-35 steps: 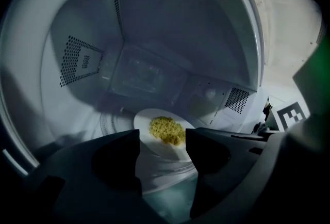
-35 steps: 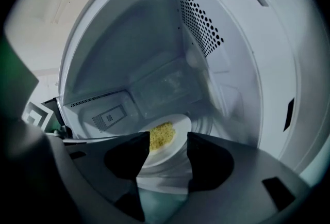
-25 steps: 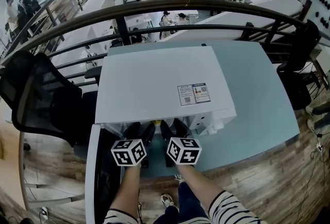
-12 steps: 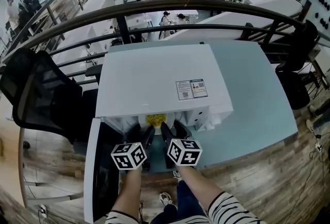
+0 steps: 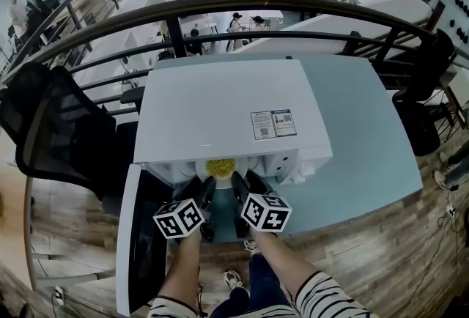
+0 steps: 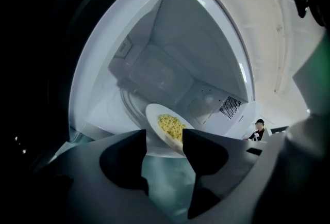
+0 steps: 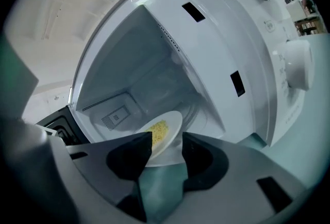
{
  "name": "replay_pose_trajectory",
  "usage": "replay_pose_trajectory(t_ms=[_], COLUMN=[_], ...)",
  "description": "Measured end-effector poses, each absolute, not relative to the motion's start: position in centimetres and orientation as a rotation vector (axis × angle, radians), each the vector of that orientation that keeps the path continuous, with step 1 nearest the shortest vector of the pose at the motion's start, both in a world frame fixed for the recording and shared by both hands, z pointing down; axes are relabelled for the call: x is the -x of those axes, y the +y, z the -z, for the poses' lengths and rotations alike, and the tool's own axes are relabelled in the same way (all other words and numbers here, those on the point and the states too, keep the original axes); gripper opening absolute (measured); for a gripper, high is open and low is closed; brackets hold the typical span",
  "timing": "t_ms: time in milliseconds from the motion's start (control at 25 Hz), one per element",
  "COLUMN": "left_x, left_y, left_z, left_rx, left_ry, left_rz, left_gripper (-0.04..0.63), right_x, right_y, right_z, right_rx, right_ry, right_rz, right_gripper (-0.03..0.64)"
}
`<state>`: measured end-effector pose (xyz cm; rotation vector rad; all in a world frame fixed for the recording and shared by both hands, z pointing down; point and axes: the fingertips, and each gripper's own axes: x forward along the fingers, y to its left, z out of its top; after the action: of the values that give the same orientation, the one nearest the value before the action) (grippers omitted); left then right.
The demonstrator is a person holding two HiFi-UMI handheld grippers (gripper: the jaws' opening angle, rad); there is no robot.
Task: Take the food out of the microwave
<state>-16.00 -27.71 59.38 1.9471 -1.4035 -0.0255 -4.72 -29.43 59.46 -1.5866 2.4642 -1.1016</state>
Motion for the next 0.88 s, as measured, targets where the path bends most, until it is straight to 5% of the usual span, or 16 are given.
replay_pose_trajectory(t_ms=[160, 880], left_x=[15.8, 15.5], left_y=[-28.0, -24.5], left_z=[-59.2, -57.6], left_rx=[-1.949, -1.926], left_ry=[-1.376, -1.353], left_rz=[0.060, 0.125], left_gripper=[0.163, 0.115], right_x=[5.0, 4.2], right_y=[-29.5, -26.5], right_z=[-59.4, -57.9], right_rx=[1.544, 1.560], right_ry=[2.453, 2.401], right_rz=[1.125, 1.142], right_gripper=[0.149, 0.100])
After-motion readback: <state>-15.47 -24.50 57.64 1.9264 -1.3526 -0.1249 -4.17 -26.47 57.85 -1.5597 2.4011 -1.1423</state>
